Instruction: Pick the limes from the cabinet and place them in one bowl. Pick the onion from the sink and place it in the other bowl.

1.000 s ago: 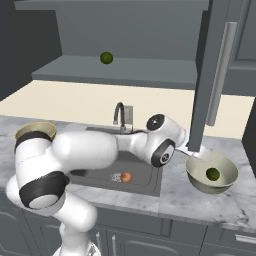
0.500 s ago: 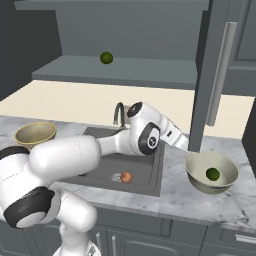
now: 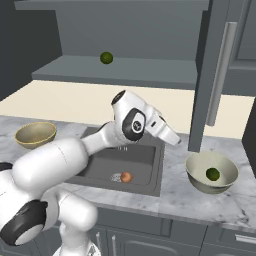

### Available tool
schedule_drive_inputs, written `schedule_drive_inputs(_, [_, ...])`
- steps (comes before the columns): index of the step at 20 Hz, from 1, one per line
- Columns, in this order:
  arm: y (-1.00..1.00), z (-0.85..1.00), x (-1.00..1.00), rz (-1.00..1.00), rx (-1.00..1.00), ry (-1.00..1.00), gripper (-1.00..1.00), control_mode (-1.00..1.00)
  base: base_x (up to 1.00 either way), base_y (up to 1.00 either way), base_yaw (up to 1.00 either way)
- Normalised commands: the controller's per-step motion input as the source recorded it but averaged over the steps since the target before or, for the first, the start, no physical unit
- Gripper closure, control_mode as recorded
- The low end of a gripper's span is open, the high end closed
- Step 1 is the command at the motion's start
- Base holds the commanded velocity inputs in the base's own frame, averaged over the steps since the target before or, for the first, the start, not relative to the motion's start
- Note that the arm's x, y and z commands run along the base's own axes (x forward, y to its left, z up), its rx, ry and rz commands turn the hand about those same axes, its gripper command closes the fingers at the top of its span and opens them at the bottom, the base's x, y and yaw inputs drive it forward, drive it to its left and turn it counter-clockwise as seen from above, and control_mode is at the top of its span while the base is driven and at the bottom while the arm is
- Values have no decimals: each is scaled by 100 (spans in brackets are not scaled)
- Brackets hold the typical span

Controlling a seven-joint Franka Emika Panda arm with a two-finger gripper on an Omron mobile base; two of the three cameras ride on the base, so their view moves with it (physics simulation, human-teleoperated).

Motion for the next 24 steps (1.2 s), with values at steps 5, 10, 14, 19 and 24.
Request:
schedule_drive_inputs(5, [21, 36, -19, -5, 0, 0, -100, -100, 0, 0, 0])
schedule_drive_inputs(10, [20, 31, -29, 3, 2, 0, -100, -100, 0, 0, 0])
schedule_drive_inputs(14, [25, 26, -33, 18, 5, -1, -100, -100, 0, 0, 0])
schedule_drive_inputs(19, [31, 27, -26, 30, 1, -7, -100, -100, 0, 0, 0])
schedule_drive_inputs(24, [31, 34, -20, 21, 0, -11, -100, -100, 0, 0, 0])
